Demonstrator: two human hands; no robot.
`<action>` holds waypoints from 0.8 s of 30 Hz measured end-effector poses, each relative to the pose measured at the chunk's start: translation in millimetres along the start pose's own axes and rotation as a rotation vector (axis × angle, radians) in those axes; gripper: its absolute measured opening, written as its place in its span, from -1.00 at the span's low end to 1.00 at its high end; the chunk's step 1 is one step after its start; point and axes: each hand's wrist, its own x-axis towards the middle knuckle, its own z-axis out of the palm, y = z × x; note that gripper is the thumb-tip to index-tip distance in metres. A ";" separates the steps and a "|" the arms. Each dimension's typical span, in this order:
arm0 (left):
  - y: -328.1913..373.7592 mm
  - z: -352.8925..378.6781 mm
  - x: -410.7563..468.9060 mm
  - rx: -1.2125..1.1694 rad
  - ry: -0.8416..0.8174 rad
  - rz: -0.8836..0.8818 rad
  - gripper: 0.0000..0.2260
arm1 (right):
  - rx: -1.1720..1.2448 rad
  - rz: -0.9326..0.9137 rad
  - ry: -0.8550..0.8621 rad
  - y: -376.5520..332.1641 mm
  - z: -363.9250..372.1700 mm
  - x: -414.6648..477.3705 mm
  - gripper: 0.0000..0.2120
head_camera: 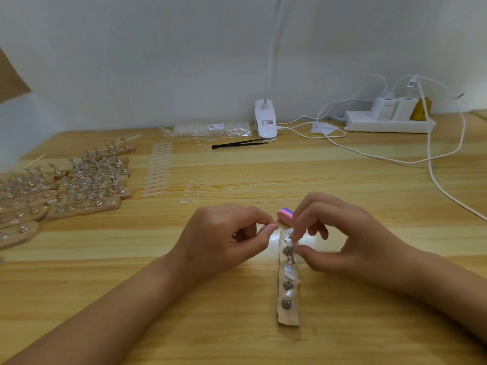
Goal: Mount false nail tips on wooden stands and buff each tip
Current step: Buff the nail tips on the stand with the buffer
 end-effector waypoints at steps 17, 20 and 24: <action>10.8 -7.4 -3.9 -0.076 -0.147 0.140 -0.83 | -0.373 -0.277 -0.107 -4.9 0.4 -5.8 -0.70; 5.7 -6.7 -4.4 -0.016 -0.238 0.063 -0.77 | -0.371 -0.244 -0.161 -3.3 1.6 -5.8 -0.73; 2.0 -7.7 -4.3 -0.037 -0.251 -0.003 -0.79 | -0.367 -0.241 -0.151 -3.4 2.1 -4.6 -0.74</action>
